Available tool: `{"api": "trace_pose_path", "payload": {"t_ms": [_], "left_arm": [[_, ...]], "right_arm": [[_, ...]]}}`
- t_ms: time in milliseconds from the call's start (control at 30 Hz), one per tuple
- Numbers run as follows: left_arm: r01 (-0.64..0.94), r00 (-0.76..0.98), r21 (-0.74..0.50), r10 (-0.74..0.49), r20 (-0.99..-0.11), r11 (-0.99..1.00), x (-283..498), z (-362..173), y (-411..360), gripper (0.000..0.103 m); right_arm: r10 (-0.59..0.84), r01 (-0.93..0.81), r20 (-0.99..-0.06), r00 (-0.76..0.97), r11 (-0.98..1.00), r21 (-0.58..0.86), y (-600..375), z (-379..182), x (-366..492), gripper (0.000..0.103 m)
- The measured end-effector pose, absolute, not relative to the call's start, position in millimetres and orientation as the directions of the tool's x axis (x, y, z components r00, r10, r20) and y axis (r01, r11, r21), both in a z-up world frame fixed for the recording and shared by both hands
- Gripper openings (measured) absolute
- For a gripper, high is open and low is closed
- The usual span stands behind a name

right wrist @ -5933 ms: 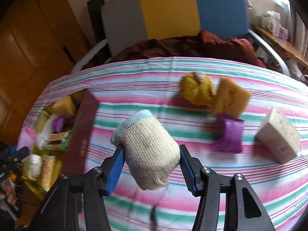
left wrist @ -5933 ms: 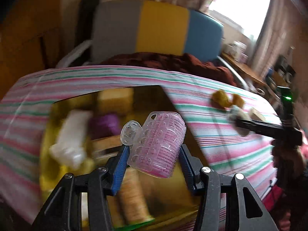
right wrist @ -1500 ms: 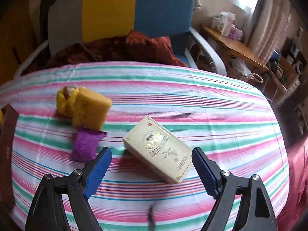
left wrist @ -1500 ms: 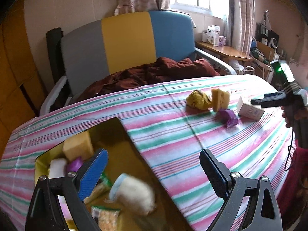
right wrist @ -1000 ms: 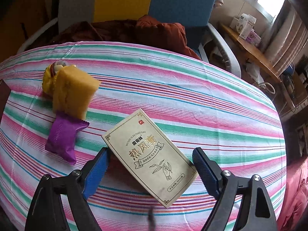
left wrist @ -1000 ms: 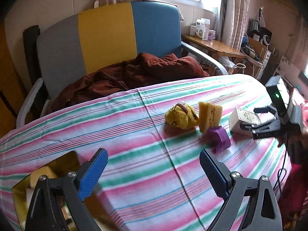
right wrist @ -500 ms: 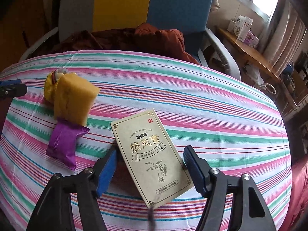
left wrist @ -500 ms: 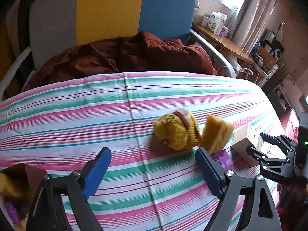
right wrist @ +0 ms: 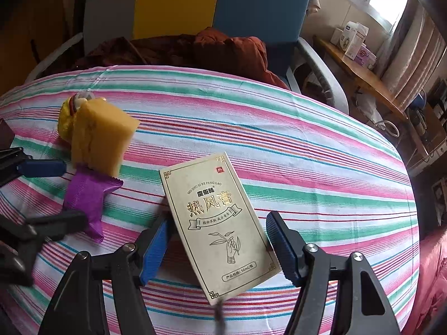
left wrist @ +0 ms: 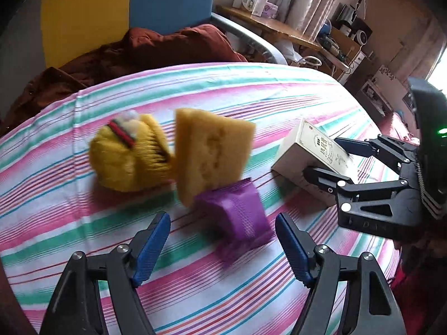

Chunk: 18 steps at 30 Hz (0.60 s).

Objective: Organize objects
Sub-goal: 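Grasp the purple packet with left while right holds the cream box, then carry the purple packet and cream box into the gold tray and open both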

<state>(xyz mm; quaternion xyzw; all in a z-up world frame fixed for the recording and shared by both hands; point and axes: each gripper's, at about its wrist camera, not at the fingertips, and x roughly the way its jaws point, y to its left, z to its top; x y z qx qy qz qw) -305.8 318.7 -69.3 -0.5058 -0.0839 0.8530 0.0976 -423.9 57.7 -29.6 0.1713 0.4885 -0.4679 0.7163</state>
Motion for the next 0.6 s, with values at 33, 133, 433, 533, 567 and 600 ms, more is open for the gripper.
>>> {"api": "trace_pose_path", "payload": {"t_ms": [33,133,433,533,567,600], "left_arm": [[-0.083,-0.467,-0.235,0.246,-0.849,-0.969,-307,-71,322,0.077],[-0.081,-0.459,-0.207,0.221,-0.861,-0.975,-313,-77,333,0.075],[-0.061,-0.483,-0.167,0.176,-0.858,-0.984,-293,-83,318,0.035],[-0.06,-0.486,-0.161,0.17,-0.857,-0.985,-266,-82,313,0.034],[-0.069,-0.485,-0.156,0.17,-0.858,-0.985,-256,-83,313,0.034],[-0.076,-0.484,-0.151,0.169,-0.858,-0.986,-247,-82,312,0.034]], "right_arm": [[-0.502,0.836,-0.861,0.081,0.505,-0.216,58,-31,-423,0.069],[-0.501,0.832,-0.862,0.075,0.508,-0.223,58,-33,-424,0.069],[-0.49,0.807,-0.865,0.107,0.551,-0.213,62,-35,-422,0.053],[-0.489,0.806,-0.865,0.112,0.554,-0.209,63,-35,-422,0.052],[-0.488,0.807,-0.865,0.114,0.553,-0.205,62,-35,-423,0.052],[-0.487,0.809,-0.866,0.115,0.552,-0.203,62,-35,-423,0.052]]}}
